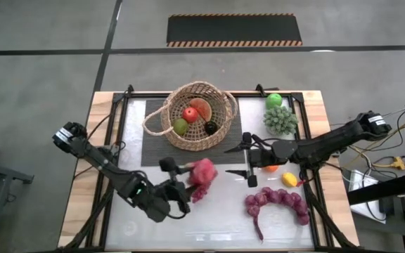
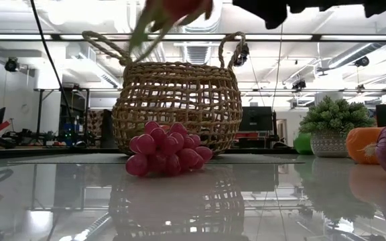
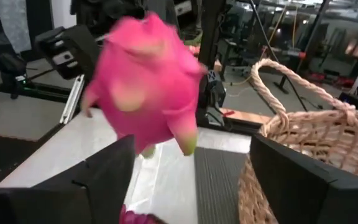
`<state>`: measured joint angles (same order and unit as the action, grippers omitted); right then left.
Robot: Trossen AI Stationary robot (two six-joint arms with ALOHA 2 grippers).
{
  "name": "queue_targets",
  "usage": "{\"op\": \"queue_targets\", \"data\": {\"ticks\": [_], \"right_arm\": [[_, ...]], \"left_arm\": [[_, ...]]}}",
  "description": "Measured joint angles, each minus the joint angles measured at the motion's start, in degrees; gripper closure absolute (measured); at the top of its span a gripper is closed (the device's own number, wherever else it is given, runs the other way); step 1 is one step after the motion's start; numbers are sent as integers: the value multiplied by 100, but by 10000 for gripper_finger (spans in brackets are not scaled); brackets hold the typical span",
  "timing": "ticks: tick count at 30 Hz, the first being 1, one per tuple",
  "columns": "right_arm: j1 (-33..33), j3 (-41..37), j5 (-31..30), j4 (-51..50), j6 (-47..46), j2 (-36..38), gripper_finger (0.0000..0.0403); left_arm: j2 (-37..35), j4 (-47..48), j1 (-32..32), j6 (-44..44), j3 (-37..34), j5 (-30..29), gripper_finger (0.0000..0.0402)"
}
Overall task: Build produce basket
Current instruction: Put the dragon fruit into the basket
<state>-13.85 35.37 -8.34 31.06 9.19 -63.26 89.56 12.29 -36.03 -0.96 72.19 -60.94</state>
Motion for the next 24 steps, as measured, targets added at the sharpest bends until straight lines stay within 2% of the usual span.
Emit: {"op": "queue_targets", "data": {"ticks": [3, 6, 9, 11, 15, 21, 24], "right_arm": [[0, 100, 0, 109, 42, -189, 81], [0, 213, -7, 115, 45, -388, 67], [0, 361, -7, 105, 46, -634, 59], [0, 443, 84, 98, 115, -788, 55], [-3, 659, 590, 75, 232, -1095, 53], [39, 1152, 530, 107, 262, -1474, 65], [50, 1358, 532, 99, 311, -1603, 83]], "left_arm": [[-33, -1480, 17, 1576, -300, 70, 164], [-67, -3138, 9, 2786, -620, 253, 164], [-70, -4538, 75, 3512, -979, 509, 164], [-70, -5152, 125, 3786, -1201, 514, 164], [-122, -5767, 256, 3899, -1499, 619, 164], [-131, -6016, 513, 3659, -1614, 1405, 164], [-133, -6038, 615, 3581, -1672, 1465, 164]]}}
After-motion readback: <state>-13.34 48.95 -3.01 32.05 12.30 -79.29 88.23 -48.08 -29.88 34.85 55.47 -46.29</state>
